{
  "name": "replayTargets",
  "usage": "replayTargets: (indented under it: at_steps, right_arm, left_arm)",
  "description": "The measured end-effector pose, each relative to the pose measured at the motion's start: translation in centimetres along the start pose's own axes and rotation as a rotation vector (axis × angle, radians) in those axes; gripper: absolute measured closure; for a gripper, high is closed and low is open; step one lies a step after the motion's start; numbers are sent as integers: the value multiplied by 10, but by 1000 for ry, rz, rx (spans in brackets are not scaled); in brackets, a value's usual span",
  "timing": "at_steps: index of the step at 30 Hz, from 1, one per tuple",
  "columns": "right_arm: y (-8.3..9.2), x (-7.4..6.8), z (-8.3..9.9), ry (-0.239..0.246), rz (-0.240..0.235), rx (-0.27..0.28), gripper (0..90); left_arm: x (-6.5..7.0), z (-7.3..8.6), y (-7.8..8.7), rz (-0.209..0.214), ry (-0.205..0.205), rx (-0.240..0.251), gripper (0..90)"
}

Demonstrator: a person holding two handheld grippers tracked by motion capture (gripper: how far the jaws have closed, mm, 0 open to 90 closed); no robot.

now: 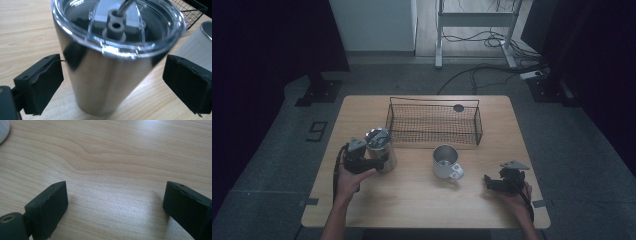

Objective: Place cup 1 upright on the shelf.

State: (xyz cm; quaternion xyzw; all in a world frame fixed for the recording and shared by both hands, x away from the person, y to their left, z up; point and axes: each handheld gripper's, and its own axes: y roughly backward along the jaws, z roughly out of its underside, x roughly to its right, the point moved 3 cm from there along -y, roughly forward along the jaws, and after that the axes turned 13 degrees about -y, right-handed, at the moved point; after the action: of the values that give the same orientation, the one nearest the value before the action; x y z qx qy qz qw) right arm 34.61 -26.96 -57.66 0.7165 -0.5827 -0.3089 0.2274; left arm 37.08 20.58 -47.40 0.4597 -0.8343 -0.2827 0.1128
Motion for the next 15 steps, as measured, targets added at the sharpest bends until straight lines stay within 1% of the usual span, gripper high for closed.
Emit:
replayTargets:
  at_steps: [1, 4, 5, 6, 8, 13, 15]
  right_arm:
    - [0, 0, 0, 0, 0, 0, 58]
    - [0, 0, 0, 1, 0, 0, 58]
    - [0, 0, 0, 1, 0, 0, 58]
    - [0, 0, 0, 1, -1, 0, 59]
    - [0, 0, 0, 1, -1, 1, 60]
    - [0, 0, 0, 2, -2, 1, 59]
    - [0, 0, 0, 2, -2, 1, 59]
  left_arm:
    - [0, 0, 0, 0, 0, 0, 36]
    - [0, -7, -9, -28, -20, -16, 36]
    - [0, -7, -9, -28, -20, -16, 35]
    - [-1, -9, -12, -26, -13, -15, 29]
    - [-1, -9, -14, -26, -15, -15, 22]
    - [-3, -10, -20, -22, -23, -15, 11]
    - [-3, -10, -24, -29, -31, -12, 10]
